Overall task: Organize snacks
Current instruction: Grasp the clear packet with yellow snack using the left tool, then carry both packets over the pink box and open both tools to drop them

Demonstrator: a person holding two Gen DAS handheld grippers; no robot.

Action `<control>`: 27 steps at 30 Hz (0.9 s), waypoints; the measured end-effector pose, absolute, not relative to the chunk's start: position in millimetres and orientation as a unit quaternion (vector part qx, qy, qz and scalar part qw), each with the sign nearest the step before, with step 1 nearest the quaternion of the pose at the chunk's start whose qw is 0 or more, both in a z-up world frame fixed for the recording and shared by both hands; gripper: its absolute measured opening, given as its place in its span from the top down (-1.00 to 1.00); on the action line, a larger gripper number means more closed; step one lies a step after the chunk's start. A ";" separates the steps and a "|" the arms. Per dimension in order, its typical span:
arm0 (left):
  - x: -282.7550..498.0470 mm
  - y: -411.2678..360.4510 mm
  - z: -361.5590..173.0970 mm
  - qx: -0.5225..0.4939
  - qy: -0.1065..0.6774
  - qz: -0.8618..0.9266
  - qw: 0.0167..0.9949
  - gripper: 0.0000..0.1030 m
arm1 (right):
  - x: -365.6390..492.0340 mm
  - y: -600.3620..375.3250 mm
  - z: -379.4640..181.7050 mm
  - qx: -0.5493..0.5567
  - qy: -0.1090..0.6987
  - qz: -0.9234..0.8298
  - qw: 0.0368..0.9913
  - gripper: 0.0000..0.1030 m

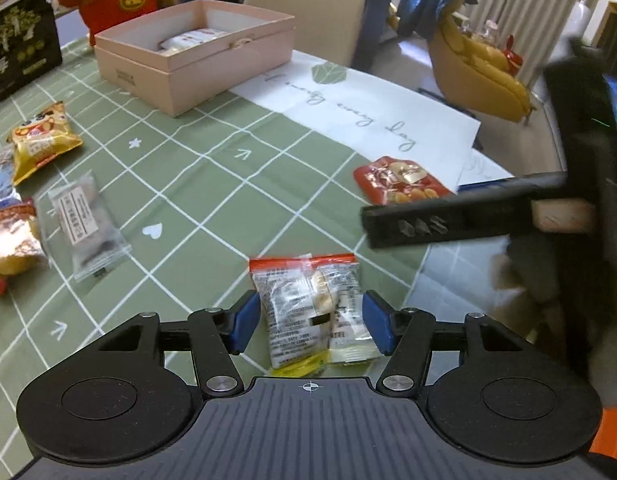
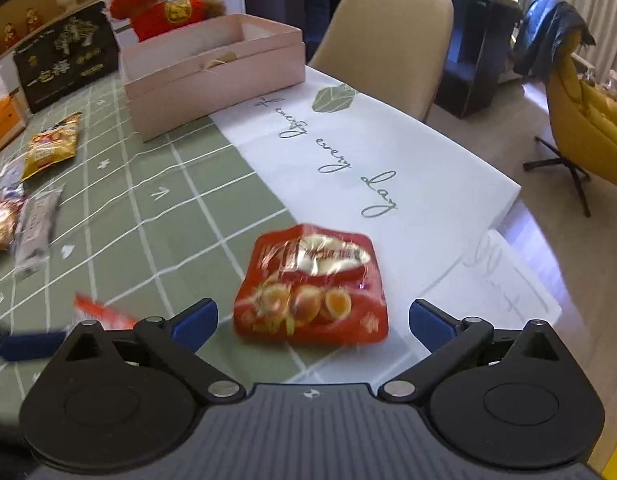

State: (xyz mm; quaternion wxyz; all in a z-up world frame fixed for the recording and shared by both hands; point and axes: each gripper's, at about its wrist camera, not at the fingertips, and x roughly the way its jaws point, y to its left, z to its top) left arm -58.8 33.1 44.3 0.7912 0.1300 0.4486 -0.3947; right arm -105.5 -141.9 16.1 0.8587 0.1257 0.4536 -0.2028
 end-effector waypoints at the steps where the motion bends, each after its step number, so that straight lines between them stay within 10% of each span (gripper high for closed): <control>1: -59.2 31.5 43.3 0.131 0.452 -0.392 0.791 -0.22 | -102.2 -143.3 15.6 0.120 0.453 -0.210 0.858 -0.98; 7: -54.8 15.8 35.0 0.141 0.460 -0.384 0.788 -0.29 | -102.2 -148.8 22.7 0.106 0.466 -0.184 0.859 -0.54; 27: 8.7 20.1 92.5 0.041 0.428 -0.404 0.807 -0.12 | -79.2 -191.7 112.6 0.087 0.417 -0.119 0.897 -0.53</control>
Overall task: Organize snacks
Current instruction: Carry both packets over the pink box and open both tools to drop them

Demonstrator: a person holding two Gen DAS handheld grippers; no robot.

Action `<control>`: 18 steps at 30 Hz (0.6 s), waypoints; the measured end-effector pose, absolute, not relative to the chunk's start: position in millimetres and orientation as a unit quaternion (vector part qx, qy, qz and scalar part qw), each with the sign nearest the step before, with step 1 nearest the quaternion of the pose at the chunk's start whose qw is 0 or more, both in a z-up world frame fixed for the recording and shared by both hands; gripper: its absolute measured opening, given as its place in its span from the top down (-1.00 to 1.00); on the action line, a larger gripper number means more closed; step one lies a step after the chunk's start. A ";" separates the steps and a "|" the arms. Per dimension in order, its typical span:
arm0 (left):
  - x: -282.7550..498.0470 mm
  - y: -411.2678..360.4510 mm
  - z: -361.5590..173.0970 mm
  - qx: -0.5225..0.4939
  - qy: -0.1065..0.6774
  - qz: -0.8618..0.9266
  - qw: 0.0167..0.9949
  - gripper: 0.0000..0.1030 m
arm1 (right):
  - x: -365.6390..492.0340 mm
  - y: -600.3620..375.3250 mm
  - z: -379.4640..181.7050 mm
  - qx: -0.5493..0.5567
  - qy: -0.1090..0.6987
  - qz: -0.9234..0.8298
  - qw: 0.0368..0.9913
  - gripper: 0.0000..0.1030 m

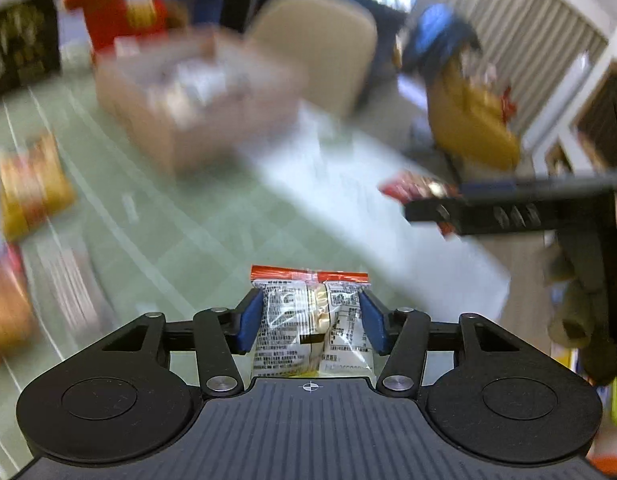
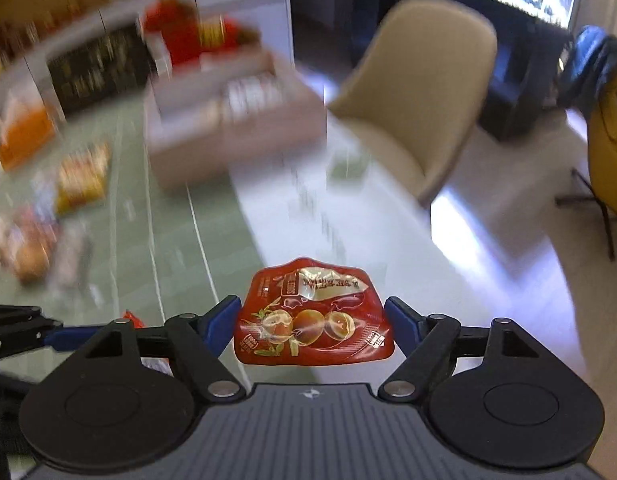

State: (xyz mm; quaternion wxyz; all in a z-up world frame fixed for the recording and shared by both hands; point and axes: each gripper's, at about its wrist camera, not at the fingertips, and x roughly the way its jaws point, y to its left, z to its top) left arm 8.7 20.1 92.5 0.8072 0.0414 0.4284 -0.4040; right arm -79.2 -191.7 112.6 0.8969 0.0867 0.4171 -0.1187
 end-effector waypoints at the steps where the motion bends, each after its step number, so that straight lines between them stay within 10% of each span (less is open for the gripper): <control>1: 24.3 21.5 110.3 0.029 0.406 -0.399 0.822 -0.12 | -72.9 -198.2 124.5 0.088 0.400 -0.117 0.905 -0.53; 10: 180.8 -15.3 136.5 -0.078 0.377 -0.348 0.855 -0.15 | 8.6 -223.5 128.8 0.114 0.380 -0.072 0.915 -0.53; 18: 169.8 12.1 120.9 -0.099 0.369 -0.322 0.866 -0.14 | 87.0 -210.8 123.1 0.081 0.358 -0.039 0.930 -0.53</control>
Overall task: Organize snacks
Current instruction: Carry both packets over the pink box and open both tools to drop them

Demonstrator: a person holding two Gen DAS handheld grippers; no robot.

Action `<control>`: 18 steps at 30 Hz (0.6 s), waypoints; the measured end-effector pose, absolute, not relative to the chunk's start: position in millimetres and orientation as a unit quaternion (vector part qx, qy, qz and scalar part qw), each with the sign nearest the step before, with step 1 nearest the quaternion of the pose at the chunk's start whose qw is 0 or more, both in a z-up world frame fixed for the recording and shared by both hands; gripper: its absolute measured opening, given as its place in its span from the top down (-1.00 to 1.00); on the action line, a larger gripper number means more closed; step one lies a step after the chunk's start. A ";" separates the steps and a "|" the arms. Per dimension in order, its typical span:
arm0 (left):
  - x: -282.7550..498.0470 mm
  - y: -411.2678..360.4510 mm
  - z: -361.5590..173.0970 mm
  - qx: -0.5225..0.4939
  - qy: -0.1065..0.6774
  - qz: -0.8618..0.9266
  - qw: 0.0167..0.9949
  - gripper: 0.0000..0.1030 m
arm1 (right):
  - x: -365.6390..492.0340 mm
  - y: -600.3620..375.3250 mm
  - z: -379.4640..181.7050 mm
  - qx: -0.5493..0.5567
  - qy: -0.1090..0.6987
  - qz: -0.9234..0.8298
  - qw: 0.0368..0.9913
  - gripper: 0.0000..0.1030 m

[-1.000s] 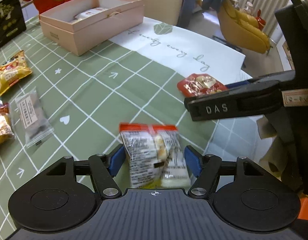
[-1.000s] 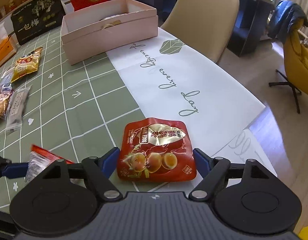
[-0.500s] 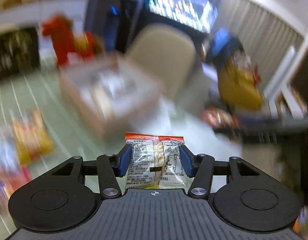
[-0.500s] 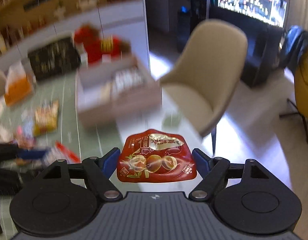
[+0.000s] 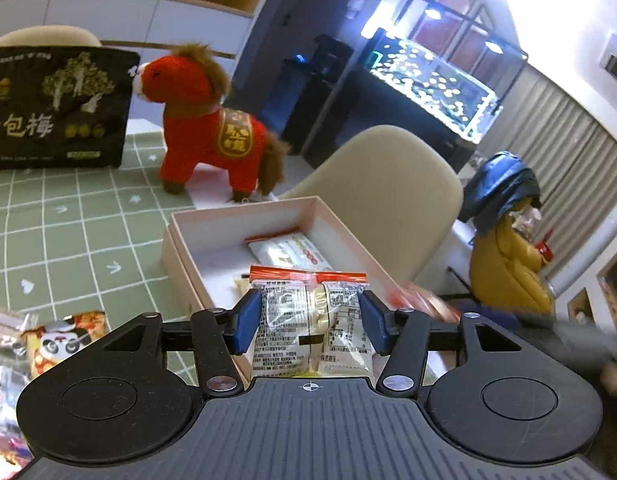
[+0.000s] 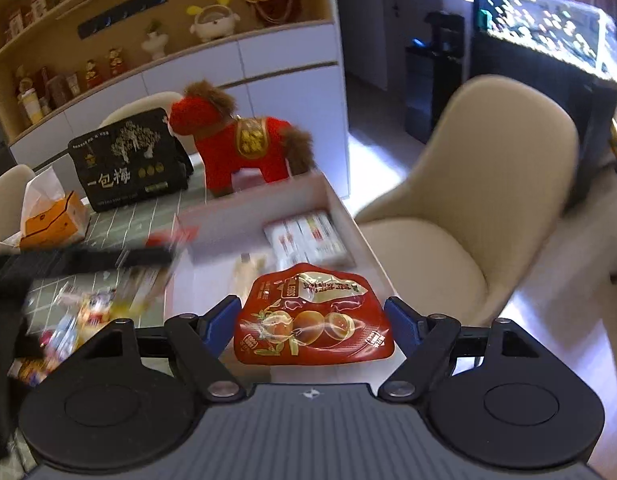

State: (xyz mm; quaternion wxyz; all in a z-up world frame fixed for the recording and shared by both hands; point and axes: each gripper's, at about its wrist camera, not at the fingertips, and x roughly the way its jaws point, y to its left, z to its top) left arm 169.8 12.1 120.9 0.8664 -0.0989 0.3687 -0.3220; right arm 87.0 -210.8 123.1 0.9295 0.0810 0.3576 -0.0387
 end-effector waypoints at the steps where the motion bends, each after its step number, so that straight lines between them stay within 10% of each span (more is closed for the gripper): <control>1: 175.4 11.5 124.7 -0.097 0.366 -0.323 0.867 -0.14 | 102.8 -209.2 119.6 0.086 0.348 -0.030 0.933 -0.54; 18: 190.8 27.4 112.9 -0.149 0.379 -0.308 0.860 -0.16 | 52.3 -139.1 60.9 0.041 0.420 -0.016 0.906 -0.57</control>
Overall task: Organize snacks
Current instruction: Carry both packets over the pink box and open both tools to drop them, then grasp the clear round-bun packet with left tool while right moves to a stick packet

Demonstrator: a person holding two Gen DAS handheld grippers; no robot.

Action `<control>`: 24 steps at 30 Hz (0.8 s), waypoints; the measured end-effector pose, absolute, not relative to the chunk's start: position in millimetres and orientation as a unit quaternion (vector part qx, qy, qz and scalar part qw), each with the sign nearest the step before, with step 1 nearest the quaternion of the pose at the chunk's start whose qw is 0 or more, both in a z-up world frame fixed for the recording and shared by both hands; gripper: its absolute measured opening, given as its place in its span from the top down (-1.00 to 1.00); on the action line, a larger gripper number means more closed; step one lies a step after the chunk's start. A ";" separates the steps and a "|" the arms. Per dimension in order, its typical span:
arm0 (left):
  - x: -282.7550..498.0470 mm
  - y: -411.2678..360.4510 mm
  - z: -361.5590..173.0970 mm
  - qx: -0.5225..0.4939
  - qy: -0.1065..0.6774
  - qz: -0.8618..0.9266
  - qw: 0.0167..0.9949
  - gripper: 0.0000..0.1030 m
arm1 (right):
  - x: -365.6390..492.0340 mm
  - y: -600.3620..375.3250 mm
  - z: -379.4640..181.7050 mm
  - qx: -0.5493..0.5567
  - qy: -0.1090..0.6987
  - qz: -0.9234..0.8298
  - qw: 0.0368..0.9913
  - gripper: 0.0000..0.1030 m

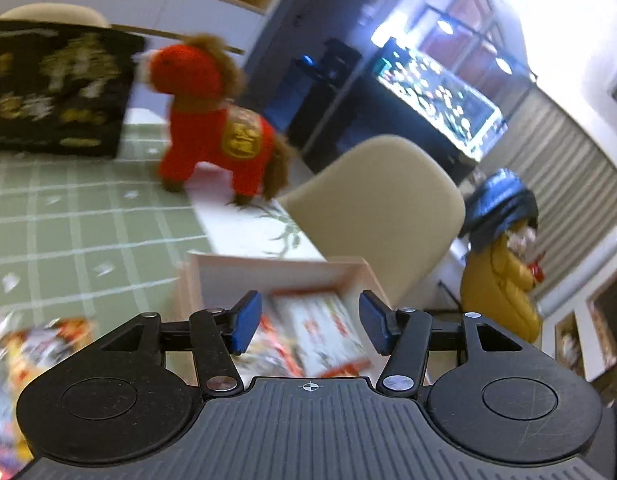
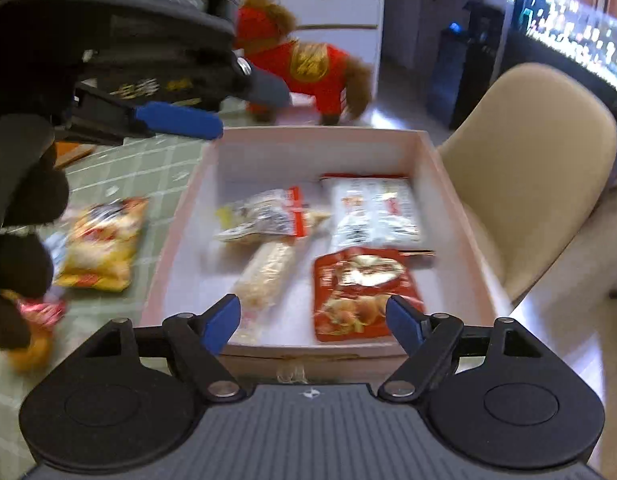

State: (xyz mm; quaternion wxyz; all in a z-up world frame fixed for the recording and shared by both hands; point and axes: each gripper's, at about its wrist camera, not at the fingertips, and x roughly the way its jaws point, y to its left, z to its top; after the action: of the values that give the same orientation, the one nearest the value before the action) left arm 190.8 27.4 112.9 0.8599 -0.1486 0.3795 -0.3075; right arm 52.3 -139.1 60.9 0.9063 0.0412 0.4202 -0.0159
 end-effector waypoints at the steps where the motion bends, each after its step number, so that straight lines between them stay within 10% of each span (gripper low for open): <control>1: 181.4 41.6 113.4 -0.150 0.375 -0.301 0.864 -0.16 | 43.6 -137.8 60.9 0.049 0.421 -0.017 0.906 -0.57; 20: 109.0 165.2 67.6 -0.071 0.426 -0.226 0.873 -0.12 | -0.1 -15.7 65.7 0.047 0.443 0.016 0.895 -0.64; 24: 102.2 190.4 56.6 -0.058 0.436 -0.228 0.868 0.42 | 27.1 9.8 54.2 0.024 0.456 0.023 0.889 -0.64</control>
State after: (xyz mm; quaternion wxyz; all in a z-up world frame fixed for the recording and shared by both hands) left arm 102.2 190.4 56.6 0.8684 -0.0582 0.4363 -0.2283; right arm 27.1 9.8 54.2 0.8894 0.0244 0.4559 0.0232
